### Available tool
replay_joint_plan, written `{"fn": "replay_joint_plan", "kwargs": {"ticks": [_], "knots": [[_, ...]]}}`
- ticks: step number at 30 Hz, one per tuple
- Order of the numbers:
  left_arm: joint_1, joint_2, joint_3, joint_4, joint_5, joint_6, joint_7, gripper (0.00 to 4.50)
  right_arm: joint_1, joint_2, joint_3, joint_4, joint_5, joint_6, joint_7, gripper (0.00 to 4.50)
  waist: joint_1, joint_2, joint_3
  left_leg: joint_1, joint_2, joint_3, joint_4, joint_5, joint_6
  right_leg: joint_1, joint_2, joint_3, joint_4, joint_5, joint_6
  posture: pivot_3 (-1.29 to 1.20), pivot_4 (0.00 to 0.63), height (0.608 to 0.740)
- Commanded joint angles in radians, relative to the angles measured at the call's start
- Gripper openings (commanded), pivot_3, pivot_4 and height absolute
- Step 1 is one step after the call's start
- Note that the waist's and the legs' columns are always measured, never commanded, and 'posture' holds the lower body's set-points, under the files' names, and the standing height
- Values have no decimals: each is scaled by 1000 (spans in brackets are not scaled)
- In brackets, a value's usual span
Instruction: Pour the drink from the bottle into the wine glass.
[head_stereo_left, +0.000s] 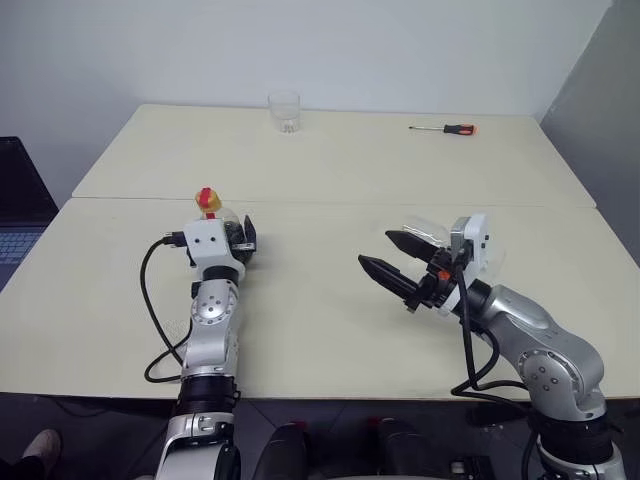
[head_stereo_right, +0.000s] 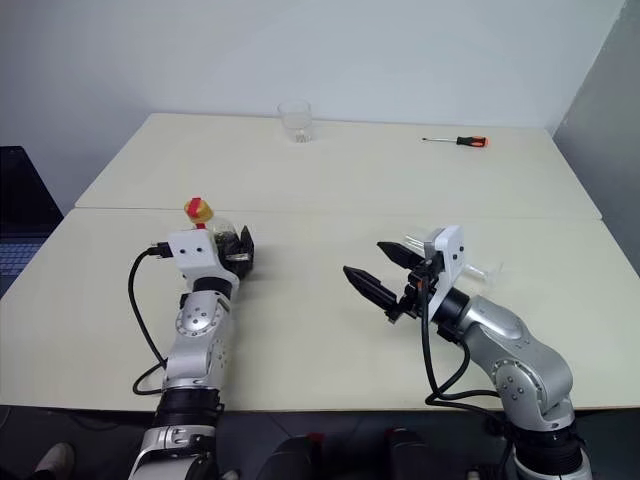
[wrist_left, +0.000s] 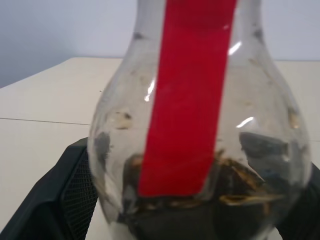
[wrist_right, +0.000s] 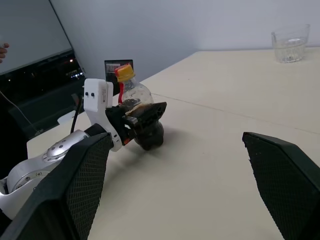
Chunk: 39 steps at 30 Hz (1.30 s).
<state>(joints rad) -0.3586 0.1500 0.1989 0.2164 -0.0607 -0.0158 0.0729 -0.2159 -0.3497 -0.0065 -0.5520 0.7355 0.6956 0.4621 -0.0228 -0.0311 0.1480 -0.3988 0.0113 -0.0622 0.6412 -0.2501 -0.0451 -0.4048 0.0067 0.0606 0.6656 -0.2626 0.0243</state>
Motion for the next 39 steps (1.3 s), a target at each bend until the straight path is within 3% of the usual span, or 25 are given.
{"fn": "replay_joint_plan", "kwargs": {"ticks": [1, 6, 11, 21, 39], "knots": [[-9, 3, 5, -12, -3, -33, -3, 4119, -9, -3, -16, -47, 27, -3, -6, 4500, 0, 0, 0, 0, 0, 0, 0, 0, 0, 0, 0, 0, 0, 0, 0, 0, 150, 740], [-11, -1, 0, -8, 0, -40, -6, 2760, -18, -5, -21, -36, 24, -6, -9, 4500, 0, 0, 0, 0, 0, 0, 0, 0, 0, 0, 0, 0, 0, 0, 0, 0, 150, 740], [-11, -3, -2, -5, 1, -42, -6, 2127, -20, -4, -24, -33, 22, -6, -14, 4500, 0, 0, 0, 0, 0, 0, 0, 0, 0, 0, 0, 0, 0, 0, 0, 0, 150, 740], [-13, 4, 1, -2, 2, -45, -13, 1699, -24, -3, -24, -30, 19, -7, -17, 4500, 0, 0, 0, 0, 0, 0, 0, 0, 0, 0, 0, 0, 0, 0, 0, 0, 150, 740], [-11, 9, 5, -9, 6, -46, -15, 1527, -26, -2, -22, -22, 14, -11, -14, 4500, 0, 0, 0, 0, 0, 0, 0, 0, 0, 0, 0, 0, 0, 0, 0, 0, 150, 740]]}}
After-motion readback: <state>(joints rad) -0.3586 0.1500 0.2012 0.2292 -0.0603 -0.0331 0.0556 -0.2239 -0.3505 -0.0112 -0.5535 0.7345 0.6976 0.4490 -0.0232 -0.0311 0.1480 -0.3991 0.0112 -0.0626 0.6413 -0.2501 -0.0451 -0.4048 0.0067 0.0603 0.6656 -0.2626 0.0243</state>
